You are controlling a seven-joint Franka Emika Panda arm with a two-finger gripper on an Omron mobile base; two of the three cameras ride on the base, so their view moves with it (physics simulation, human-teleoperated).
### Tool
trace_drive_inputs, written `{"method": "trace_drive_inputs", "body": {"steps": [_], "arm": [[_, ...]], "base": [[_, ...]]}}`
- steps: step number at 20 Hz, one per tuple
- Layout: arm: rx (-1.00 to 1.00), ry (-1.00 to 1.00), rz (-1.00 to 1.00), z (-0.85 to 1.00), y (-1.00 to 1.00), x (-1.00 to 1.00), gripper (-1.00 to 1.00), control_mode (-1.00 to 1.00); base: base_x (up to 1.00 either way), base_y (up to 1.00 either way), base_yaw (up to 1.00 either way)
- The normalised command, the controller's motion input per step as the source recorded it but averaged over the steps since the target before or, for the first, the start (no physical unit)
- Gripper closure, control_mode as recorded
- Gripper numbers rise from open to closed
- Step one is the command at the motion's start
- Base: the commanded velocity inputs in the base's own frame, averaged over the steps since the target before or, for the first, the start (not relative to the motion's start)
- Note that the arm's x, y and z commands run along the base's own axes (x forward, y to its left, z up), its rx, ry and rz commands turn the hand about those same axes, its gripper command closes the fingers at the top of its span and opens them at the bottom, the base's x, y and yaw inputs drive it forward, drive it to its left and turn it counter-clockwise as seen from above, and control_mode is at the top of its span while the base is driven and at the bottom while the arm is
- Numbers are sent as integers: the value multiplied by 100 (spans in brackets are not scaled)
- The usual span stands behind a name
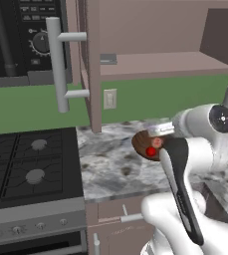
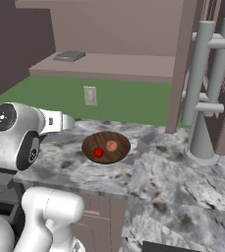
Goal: Open the cabinet. Pick the peach and apple from the cabinet and place them into the bowl. Then close the cabinet.
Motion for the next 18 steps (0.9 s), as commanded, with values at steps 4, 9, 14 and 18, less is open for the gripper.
{"method": "trace_drive_inputs", "body": {"steps": [4, 9, 14, 18], "arm": [[0, -4, 0, 100, 9, -100, -100, -100], [0, -3, 0, 92, 13, -100, -100, -100], [0, -3, 0, 68, 27, -95, -100, -100], [0, -9, 0, 35, 51, -77, -100, -100]], "base": [[0, 0, 0], [0, 0, 0], [0, 0, 0], [0, 0, 0]]}}
